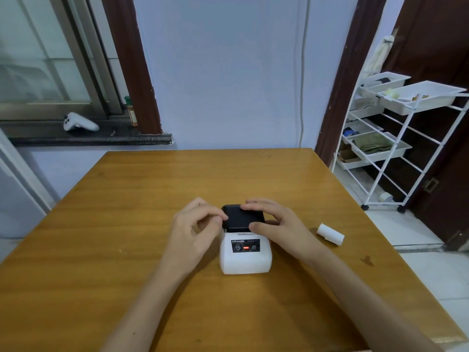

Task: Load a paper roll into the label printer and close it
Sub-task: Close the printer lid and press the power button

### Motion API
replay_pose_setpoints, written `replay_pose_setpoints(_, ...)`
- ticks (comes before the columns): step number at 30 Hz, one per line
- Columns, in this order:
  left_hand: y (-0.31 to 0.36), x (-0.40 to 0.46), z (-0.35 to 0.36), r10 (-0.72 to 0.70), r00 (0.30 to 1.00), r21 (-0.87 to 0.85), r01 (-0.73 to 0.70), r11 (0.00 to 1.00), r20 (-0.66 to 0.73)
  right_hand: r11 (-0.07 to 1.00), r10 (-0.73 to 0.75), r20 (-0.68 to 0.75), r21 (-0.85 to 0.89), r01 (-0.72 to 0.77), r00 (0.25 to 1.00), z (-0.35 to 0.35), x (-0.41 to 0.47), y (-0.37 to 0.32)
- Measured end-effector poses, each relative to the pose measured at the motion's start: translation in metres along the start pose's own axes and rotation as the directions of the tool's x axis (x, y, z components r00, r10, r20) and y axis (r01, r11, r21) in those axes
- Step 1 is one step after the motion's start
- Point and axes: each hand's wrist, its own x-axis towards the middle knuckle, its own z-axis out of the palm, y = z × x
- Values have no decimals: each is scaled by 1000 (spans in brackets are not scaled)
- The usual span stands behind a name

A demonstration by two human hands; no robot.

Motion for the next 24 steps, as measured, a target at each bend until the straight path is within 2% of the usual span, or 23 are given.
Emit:
replay_pose_setpoints(2, -3, 2, 5, -97, 995, 14, 97, 995, 5, 1000, -6, -7, 21, 6, 1000, 0, 1, 0)
replay_pose_setpoints(5, -10, 5, 15, -316, 940, -23, 321, 947, 126, 999, -44, -37, 24, 45, 998, 1, 1, 2)
replay_pose_setpoints(7, -12, 6, 19, -373, 912, -65, 388, 919, 173, 998, -41, -61, 37, 43, 997, 3, 2, 3)
replay_pose_setpoints(12, -14, 8, 20, -365, 914, -165, 394, 904, 179, 993, 57, -83, 112, -47, 995, 2, 4, -1)
replay_pose_setpoints(19, -19, 8, 19, -339, 923, -192, 371, 908, 179, 985, 107, -15, 140, -104, 994, -1, 11, -1)
replay_pose_setpoints(24, -15, 8, 18, -332, 925, -185, 364, 913, 183, 992, 102, 35, 65, -104, 994, -5, 14, -3)
